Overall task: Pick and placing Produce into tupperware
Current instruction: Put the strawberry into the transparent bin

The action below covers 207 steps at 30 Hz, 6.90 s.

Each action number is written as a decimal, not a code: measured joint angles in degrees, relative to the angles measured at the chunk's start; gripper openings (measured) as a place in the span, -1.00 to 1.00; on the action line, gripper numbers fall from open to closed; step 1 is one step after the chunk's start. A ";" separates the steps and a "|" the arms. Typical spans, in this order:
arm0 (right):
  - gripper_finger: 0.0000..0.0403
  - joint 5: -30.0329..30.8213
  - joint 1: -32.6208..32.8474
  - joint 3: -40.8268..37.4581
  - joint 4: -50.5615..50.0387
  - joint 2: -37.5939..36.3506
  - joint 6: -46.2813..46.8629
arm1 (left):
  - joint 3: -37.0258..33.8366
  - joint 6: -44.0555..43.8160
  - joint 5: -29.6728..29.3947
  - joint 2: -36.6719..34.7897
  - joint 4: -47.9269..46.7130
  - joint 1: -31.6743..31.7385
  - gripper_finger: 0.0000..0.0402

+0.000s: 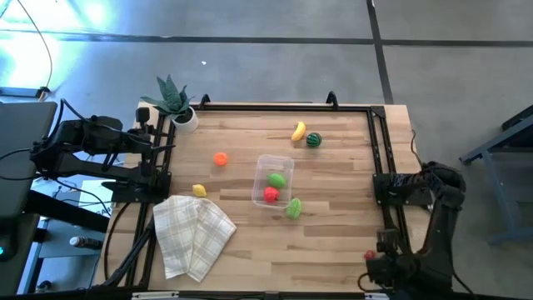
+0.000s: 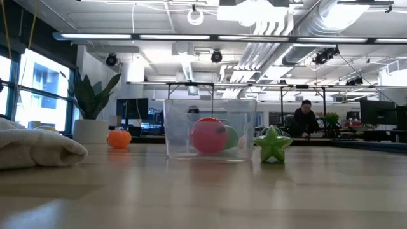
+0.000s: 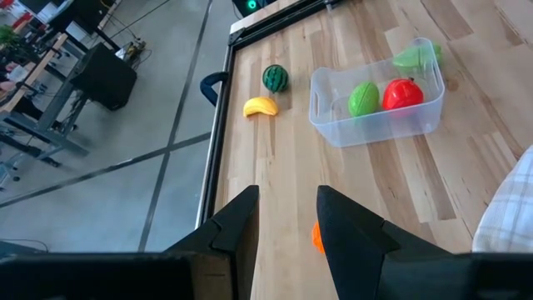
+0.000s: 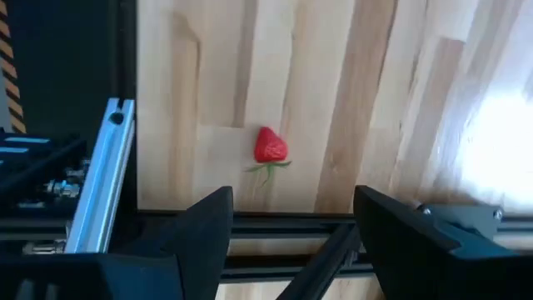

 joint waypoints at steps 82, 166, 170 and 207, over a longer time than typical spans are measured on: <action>0.19 -16.75 -9.04 -47.71 49.99 -9.66 -1.05 | 0.00 -0.01 -0.01 -0.01 -0.01 0.02 -0.44; -0.31 -7.48 -17.91 -26.26 34.34 -9.60 -16.17 | 0.00 0.00 -0.02 0.00 -0.01 -0.01 -0.44; -0.31 -2.24 -24.73 -15.11 27.98 -9.60 -23.69 | 0.00 0.00 -0.02 0.00 0.00 -0.01 -0.44; -0.35 -11.36 -70.86 15.72 25.08 18.58 -52.18 | 0.00 0.00 -0.01 0.01 0.00 0.01 -0.44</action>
